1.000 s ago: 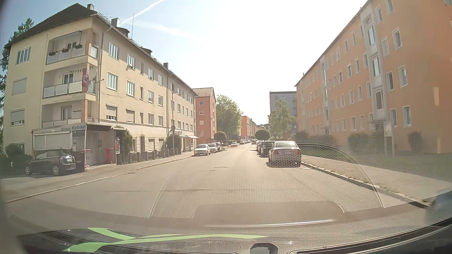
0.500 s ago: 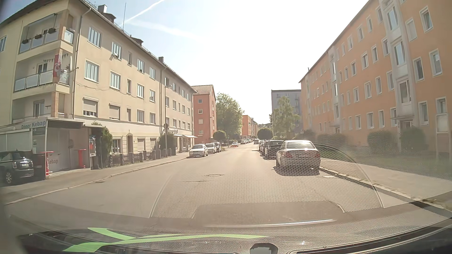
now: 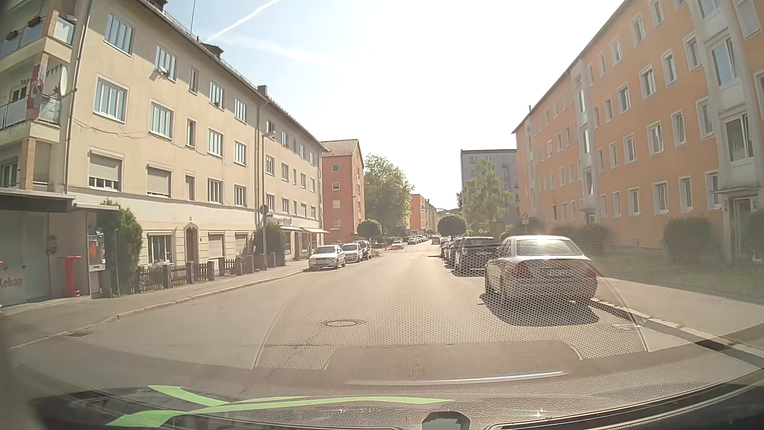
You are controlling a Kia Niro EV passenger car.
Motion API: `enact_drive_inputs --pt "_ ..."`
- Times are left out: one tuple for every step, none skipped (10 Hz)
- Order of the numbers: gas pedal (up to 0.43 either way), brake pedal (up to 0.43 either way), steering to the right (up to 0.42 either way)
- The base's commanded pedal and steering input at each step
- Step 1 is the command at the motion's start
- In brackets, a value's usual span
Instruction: Follow the waypoints while adhering to traffic rules and regulations
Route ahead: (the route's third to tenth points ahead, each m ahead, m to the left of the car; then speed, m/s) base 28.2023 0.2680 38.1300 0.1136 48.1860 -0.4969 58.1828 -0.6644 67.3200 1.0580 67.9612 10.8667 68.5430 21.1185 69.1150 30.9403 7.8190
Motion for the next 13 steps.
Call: enact_drive_inputs --pt "0.000 0.067 -0.004" --pt "0.000 0.067 -0.004" --pt "0.000 0.067 -0.004" --pt "0.000 0.067 -0.004" --pt "0.000 0.067 -0.004" --pt "0.000 0.067 -0.004" --pt "0.000 0.061 -0.004" --pt "0.000 0.061 -0.004" --pt "0.000 0.061 -0.004" --pt "0.000 0.067 -0.004" --pt "0.000 0.079 -0.004" --pt "0.000 0.079 -0.004" --pt "0.000 0.073 -0.003"
